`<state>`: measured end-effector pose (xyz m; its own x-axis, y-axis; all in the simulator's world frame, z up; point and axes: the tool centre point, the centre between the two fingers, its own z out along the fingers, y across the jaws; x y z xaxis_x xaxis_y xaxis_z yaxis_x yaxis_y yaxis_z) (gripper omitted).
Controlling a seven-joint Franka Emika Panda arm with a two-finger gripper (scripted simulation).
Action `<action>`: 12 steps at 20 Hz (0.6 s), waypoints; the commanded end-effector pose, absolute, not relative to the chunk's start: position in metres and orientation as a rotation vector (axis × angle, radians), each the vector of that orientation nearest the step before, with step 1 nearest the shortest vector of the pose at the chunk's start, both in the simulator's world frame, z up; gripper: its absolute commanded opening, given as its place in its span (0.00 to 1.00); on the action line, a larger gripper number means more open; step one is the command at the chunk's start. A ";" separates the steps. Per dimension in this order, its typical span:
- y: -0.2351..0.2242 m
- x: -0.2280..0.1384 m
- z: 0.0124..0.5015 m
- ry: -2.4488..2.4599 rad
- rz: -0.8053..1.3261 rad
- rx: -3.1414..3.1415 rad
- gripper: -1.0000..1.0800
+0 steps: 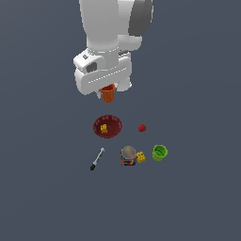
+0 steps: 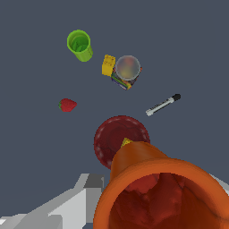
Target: Pick up a designated object from a clutter of objects.
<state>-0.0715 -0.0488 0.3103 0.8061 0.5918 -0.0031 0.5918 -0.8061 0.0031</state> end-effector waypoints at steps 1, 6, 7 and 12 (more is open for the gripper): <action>-0.033 -0.067 0.335 0.977 -0.003 2.982 0.00; -0.003 -0.058 0.380 0.978 -0.002 2.983 0.00; 0.002 -0.056 0.388 0.978 -0.002 2.984 0.00; 0.022 -0.048 0.420 0.978 -0.001 2.984 0.00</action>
<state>-0.0500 0.0163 0.4105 0.8054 0.5927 -0.0009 0.5927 -0.8054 0.0013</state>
